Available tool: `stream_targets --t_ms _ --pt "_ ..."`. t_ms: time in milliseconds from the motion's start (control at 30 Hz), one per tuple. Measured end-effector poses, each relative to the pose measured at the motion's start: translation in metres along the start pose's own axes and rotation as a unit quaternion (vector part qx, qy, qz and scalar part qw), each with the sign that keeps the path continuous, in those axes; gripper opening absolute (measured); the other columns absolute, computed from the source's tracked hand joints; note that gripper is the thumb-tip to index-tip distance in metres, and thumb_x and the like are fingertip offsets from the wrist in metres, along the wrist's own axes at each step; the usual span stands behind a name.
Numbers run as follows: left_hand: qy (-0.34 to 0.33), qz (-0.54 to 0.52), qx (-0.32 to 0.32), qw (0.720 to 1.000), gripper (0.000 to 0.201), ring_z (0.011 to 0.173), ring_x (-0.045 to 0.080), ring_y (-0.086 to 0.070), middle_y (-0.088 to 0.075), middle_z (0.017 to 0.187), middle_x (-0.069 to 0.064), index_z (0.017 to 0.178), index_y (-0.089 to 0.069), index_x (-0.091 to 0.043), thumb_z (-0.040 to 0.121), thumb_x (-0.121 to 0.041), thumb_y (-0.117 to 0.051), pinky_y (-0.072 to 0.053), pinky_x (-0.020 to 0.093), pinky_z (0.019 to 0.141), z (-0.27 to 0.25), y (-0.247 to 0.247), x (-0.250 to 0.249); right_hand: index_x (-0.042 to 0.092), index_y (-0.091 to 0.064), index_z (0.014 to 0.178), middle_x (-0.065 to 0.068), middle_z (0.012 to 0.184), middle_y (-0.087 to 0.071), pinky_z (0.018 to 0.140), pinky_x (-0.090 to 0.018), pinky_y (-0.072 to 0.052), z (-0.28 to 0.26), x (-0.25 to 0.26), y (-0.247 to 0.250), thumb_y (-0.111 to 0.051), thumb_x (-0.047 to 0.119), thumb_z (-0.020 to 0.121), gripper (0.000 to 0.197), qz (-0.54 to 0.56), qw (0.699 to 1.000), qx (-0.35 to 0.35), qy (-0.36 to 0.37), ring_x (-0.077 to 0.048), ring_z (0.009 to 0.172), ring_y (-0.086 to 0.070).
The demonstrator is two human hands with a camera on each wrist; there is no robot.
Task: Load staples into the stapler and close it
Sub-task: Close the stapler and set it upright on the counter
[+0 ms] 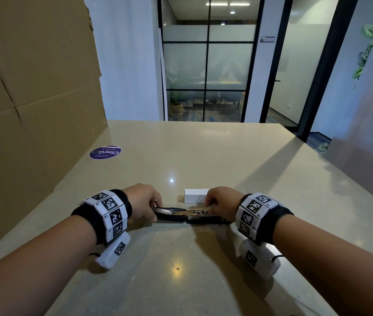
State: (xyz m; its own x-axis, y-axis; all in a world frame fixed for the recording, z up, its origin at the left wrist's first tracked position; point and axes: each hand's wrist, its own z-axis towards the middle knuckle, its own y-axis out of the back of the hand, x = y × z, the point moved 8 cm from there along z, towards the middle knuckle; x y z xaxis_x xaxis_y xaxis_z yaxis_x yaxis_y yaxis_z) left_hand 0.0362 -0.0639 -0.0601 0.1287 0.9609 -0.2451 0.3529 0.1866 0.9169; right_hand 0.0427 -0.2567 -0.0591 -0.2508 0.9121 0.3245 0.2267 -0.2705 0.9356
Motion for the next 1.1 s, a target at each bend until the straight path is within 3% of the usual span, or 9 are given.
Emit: stream_targets --t_ms 267,467,600,767,933,1100 --pt "0.001 -0.003 0.004 1.000 0.031 0.092 0.017 -0.064 -0.071 0.102 -0.001 0.107 -0.071 -0.023 0.076 -0.021 -0.076 -0.049 0.026 0.078 0.001 0.000 0.000 0.014 -0.068 0.109 -0.005 0.118 -0.066 0.095 -0.031 -0.049 -0.004 0.005 0.003 -0.062 0.021 0.088 0.023 -0.040 0.999 0.014 0.010 -0.023 0.108 -0.061" --pt "0.001 0.005 -0.007 1.000 0.029 0.091 0.015 -0.065 -0.071 0.098 -0.005 0.103 -0.072 -0.027 0.074 -0.023 -0.076 -0.052 0.028 0.081 0.001 0.001 0.002 0.020 -0.071 0.106 -0.001 0.111 -0.070 0.076 -0.025 -0.046 -0.003 0.001 0.005 -0.072 0.023 0.079 0.027 -0.080 0.996 0.036 -0.008 -0.017 0.092 -0.063" --pt "-0.007 0.009 -0.016 1.000 0.031 0.088 0.016 -0.067 -0.073 0.093 -0.003 0.103 -0.073 -0.025 0.073 -0.019 -0.075 -0.051 0.026 0.077 -0.001 0.004 0.001 0.020 -0.068 0.112 -0.001 0.112 -0.071 0.082 -0.027 -0.049 -0.005 -0.007 0.005 -0.074 0.022 0.077 0.035 -0.083 0.995 0.044 -0.012 -0.020 0.102 -0.064" --pt "-0.015 0.015 -0.024 0.999 0.031 0.087 0.014 -0.065 -0.072 0.094 -0.006 0.103 -0.073 -0.029 0.073 -0.023 -0.076 -0.047 0.023 0.071 -0.002 0.006 0.001 0.019 -0.072 0.104 -0.003 0.108 -0.072 0.080 -0.026 -0.048 -0.006 -0.013 0.005 -0.075 0.017 0.076 0.029 -0.070 0.997 0.033 -0.017 -0.021 0.101 -0.065" --pt "-0.043 0.008 -0.077 0.996 0.039 0.085 0.012 -0.059 -0.062 0.089 -0.010 0.112 -0.067 -0.025 0.074 -0.024 -0.078 -0.040 0.023 0.073 -0.007 0.029 -0.012 0.018 -0.072 0.102 -0.004 0.108 -0.072 0.083 -0.027 -0.049 -0.005 -0.013 0.003 -0.074 0.017 0.076 0.026 -0.065 0.997 0.029 -0.017 -0.022 0.102 -0.065" --pt "-0.087 -0.064 -0.129 0.986 0.053 0.095 0.017 -0.063 -0.066 0.106 -0.002 0.121 -0.059 -0.023 0.072 -0.020 -0.081 -0.050 0.028 0.083 -0.011 0.051 -0.036 0.017 -0.071 0.103 -0.004 0.110 -0.070 0.080 -0.026 -0.047 -0.005 -0.007 0.001 -0.074 0.016 0.077 0.027 -0.058 0.998 0.025 -0.010 -0.022 0.101 -0.063"
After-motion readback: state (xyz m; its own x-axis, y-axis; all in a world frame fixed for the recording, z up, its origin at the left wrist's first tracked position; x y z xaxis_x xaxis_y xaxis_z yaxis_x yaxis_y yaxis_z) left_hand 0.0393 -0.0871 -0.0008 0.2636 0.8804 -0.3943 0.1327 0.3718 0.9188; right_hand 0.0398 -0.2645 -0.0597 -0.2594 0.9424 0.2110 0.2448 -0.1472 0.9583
